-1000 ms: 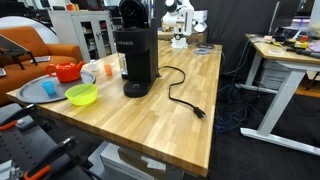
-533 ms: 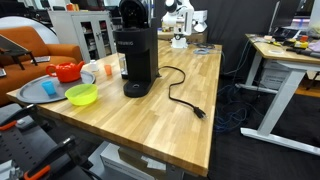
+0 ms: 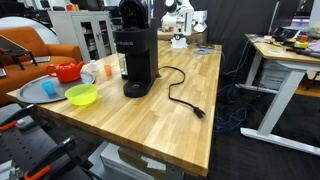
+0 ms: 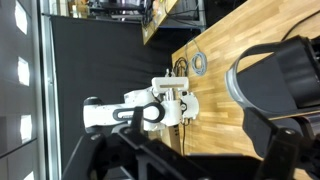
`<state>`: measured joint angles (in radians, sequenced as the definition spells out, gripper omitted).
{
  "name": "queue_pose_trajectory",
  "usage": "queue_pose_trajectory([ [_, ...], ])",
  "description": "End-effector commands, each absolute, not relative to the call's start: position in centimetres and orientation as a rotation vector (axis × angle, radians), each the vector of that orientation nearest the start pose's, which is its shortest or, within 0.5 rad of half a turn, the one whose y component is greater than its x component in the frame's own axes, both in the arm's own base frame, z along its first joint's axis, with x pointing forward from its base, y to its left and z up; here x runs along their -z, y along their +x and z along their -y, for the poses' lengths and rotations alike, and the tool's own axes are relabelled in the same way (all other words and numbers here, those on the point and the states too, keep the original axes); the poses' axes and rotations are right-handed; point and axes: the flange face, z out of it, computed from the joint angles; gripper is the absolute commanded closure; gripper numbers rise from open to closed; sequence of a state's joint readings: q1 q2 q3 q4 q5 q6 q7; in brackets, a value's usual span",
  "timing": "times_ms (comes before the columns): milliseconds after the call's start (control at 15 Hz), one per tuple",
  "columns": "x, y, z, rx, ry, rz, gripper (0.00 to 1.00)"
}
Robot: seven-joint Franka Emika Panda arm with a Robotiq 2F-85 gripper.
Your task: Close the top of the coffee maker
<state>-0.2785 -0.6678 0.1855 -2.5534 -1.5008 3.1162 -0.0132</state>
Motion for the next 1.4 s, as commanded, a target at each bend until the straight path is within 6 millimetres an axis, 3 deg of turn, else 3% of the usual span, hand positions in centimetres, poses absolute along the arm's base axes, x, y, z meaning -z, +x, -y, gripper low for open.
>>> queue_pose_trajectory([
  [0,-56.0,37.8,-6.3,-0.887,1.438,-1.334,0.00],
  [133,-57.6,37.8,-6.6,-0.908,1.378,-1.337,0.00],
  [600,-57.3,38.0,-6.7,-0.902,1.378,-1.349,0.00],
  [1000,-55.2,38.8,-9.3,-0.851,1.395,-1.364,0.00],
  [1333,-55.8,40.0,-11.4,-0.822,1.314,-1.383,0.00],
])
